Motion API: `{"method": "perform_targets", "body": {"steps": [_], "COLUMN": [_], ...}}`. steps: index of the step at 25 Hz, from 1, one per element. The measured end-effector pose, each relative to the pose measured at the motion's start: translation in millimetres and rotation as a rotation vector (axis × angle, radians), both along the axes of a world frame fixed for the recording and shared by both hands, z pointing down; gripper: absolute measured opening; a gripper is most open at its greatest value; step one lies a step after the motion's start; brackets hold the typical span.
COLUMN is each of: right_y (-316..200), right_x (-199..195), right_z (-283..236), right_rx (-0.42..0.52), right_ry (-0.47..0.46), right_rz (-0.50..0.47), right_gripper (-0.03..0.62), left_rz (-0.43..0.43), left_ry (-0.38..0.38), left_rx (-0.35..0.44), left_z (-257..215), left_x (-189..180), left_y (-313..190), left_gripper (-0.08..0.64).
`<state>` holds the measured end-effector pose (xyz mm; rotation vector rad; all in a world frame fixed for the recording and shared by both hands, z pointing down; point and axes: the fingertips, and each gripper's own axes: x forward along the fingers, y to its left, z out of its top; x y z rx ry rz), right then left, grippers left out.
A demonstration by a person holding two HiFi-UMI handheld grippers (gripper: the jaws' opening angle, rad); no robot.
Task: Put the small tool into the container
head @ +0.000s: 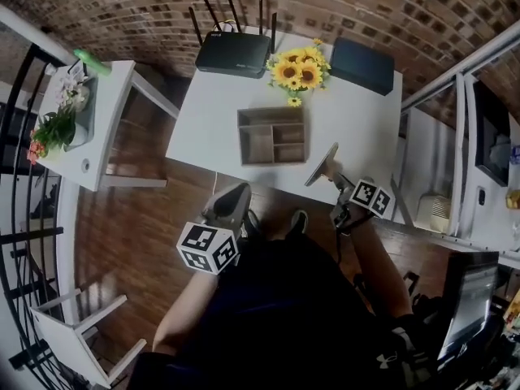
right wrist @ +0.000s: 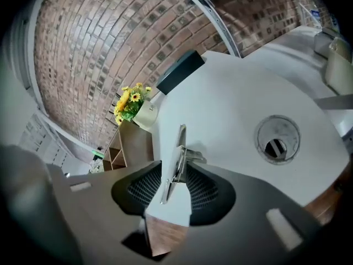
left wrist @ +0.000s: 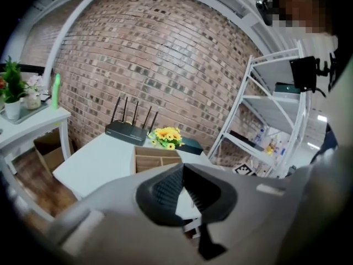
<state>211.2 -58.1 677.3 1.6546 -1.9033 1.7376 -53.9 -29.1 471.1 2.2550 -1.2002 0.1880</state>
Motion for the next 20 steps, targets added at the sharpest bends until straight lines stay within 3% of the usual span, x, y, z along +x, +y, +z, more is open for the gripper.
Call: {"method": "perform_targets", "body": {"steps": [9,12,14,20], "right_y": [-11,-12,-14,-14], "right_x": [0,-2,-5,-9], "right_z": [22,22,19,8], "right_rx": [-0.074,-0.077,-0.069,-0.048], "right_ry": [0.043,0.046,0.045,0.021], "right_rz": [-0.034,-0.036,-0.045,-0.042], "right_gripper": [0.137,0.115,0.067,0.031], "left_rz": [-0.093,-0.102,-0.104,-0.079], "left_ry": [-0.008,-0.002,0.006,0.029], "left_rx": [-0.017,-0.025,-0.029,-0.035], "left_z": [2,4,5,7], "left_x": [-21,-24,-26,-21], "left_y": [2,3,1,-3], "left_gripper": [0.005,0.005,0.005,0.003]}}
